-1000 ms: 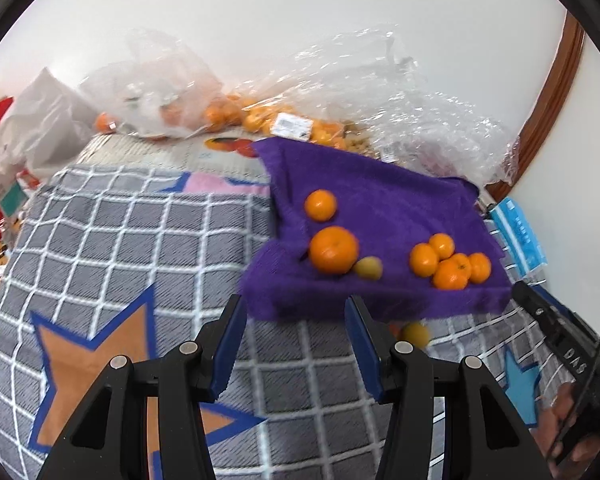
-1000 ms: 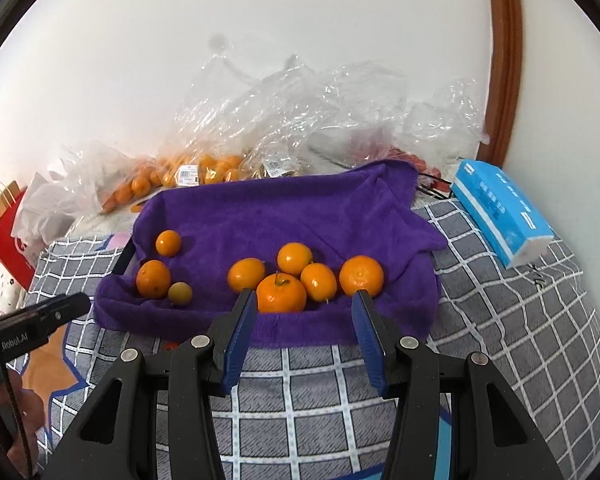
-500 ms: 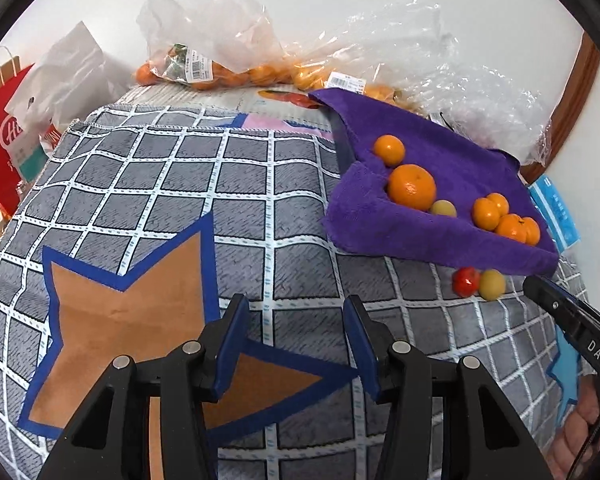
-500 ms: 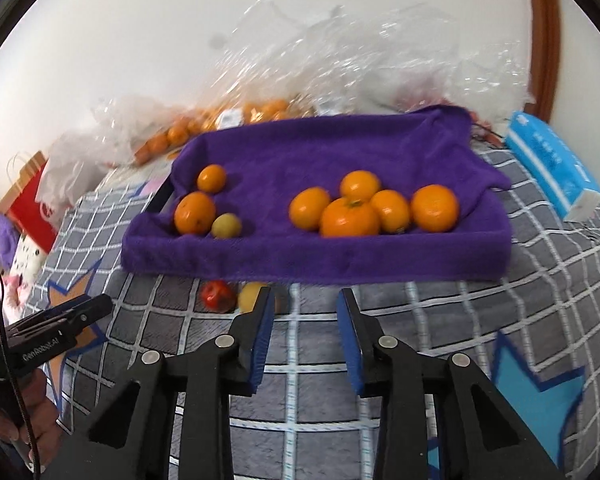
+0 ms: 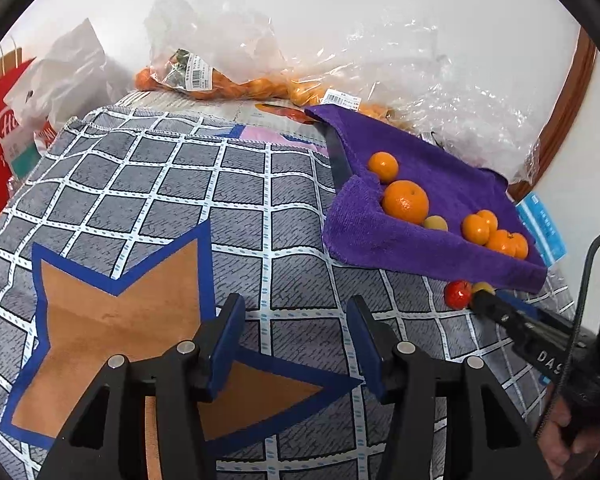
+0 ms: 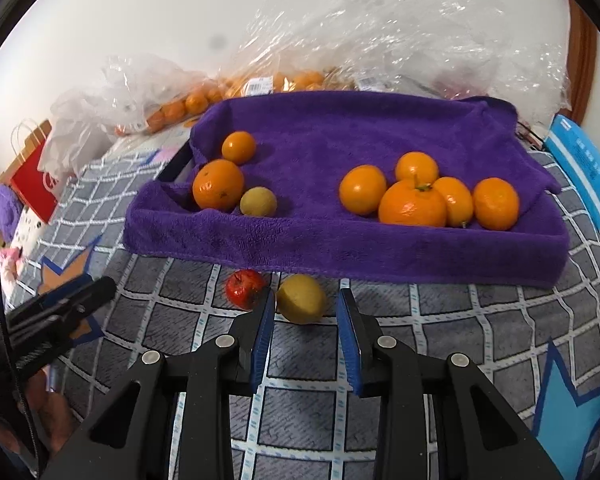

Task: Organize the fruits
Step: 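Move back to the bedspread and grasp a yellow fruit with the right tool, then grasp the red fruit with the left tool while the right tool holds the yellow fruit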

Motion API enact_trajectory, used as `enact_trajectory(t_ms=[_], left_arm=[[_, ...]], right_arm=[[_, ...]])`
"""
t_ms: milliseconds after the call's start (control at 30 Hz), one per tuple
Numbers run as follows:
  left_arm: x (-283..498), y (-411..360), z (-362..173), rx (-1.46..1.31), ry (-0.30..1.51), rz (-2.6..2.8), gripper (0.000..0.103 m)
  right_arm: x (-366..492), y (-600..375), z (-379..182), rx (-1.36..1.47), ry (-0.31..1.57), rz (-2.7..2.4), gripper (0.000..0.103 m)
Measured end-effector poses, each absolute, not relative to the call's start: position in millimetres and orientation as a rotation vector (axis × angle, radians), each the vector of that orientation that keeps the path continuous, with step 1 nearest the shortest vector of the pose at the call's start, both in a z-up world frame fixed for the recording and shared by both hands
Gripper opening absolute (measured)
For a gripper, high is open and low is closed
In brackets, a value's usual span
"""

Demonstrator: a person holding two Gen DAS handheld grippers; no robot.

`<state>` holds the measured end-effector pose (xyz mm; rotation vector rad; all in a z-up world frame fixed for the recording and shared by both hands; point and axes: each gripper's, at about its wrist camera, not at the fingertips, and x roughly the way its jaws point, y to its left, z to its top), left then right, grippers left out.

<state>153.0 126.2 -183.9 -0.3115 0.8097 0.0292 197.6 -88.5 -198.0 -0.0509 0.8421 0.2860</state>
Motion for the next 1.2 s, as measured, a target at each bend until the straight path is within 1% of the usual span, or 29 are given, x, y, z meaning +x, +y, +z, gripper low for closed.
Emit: enact_trajectory(t_ms=[67,200,400,600,833,967,1167,1200], left_arm=[[153.0,125.1,-183.8,-0.31,0.809,0.027,0.051],[153.1,124.3,-183.7,-0.307,0.811,0.025,0.052],[153.7,124.8,-183.2,-0.305,0.81,0.026,0.052],[152.8,128.1,-184.1,-0.33,0.803,0.009,0.053],[153.0,129.0,-183.4,-0.341,0.8,0.007,0.053],[150.3,134.8,-184.2,-0.387,0.786,-0.01,0.053],[151.4,132.6,-184.1,-0.378,0.792,-0.006,0.052],[151.7,132.0,-183.9,-0.371,0.796,-0.006,0.053]], right_arm=[[198.2,-89.2,-199.0,-0.025,0.85,0.314,0.027],[188.0,-91.4,-190.5,-0.066,0.797,0.288,0.027],[187.8,-99.0,-202.2,-0.044,0.855,0.315,0.028],[189.5,-95.0,-204.8,-0.049,0.836,0.31,0.028],[169.0,-116.5,-188.9,-0.094,0.726,0.247,0.028],[159.8,-130.9,-190.5,-0.15,0.722,0.199,0.028],[161.3,-155.2,-201.4,-0.093,0.766,0.156,0.028],[163.9,-157.0,-203.5,-0.081,0.782,0.153,0.028]])
